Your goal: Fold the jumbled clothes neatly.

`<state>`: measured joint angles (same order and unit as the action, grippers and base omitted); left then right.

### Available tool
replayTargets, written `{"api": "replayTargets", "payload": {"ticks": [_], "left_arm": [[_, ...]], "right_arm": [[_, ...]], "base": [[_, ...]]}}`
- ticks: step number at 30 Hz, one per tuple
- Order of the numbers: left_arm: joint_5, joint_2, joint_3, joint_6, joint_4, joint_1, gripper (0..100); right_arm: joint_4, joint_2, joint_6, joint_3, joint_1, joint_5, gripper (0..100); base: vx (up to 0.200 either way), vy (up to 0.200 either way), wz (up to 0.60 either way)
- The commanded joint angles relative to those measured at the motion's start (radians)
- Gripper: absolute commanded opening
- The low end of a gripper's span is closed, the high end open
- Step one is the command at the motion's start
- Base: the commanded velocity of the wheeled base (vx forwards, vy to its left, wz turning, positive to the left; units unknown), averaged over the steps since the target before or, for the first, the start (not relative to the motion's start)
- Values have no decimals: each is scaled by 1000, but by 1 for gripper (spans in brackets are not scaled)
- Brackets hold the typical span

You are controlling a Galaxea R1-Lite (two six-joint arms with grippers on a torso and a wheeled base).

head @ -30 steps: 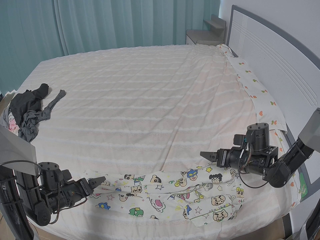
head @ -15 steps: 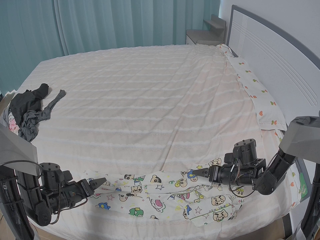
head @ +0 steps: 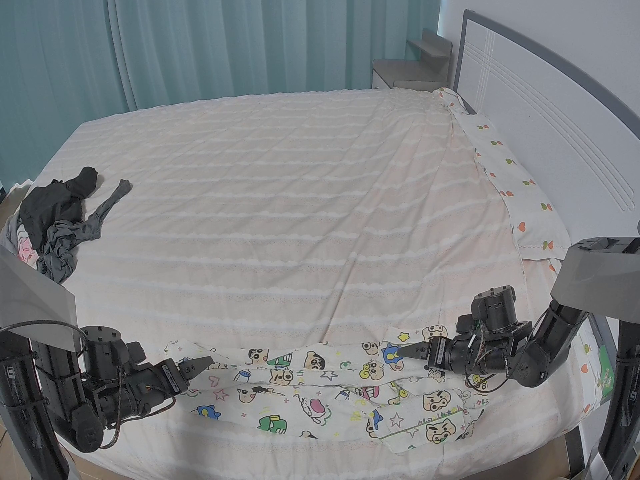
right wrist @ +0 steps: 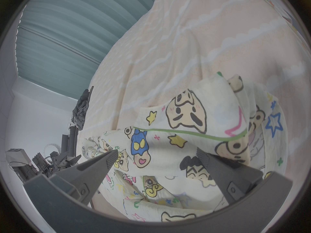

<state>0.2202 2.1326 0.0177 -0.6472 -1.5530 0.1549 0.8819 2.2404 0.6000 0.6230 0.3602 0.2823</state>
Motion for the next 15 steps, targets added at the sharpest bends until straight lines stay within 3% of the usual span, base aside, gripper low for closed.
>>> {"api": "replayTargets", "payload": {"ticks": [1, 11, 15], "left_arm": [[1, 3, -12, 0, -4, 0, 100], [-5, -31, -12, 1, -6, -6, 100], [-15, -114, -10, 46, -6, -31, 100]], "right_arm": [[3, -1, 0, -6, -1, 1, 100], [3, -249, 0, -137, -4, 1, 100], [8, -403, 12, -243, -72, 1, 100]], "base": [[0, 0, 0], [0, 0, 0], [0, 0, 0]]}}
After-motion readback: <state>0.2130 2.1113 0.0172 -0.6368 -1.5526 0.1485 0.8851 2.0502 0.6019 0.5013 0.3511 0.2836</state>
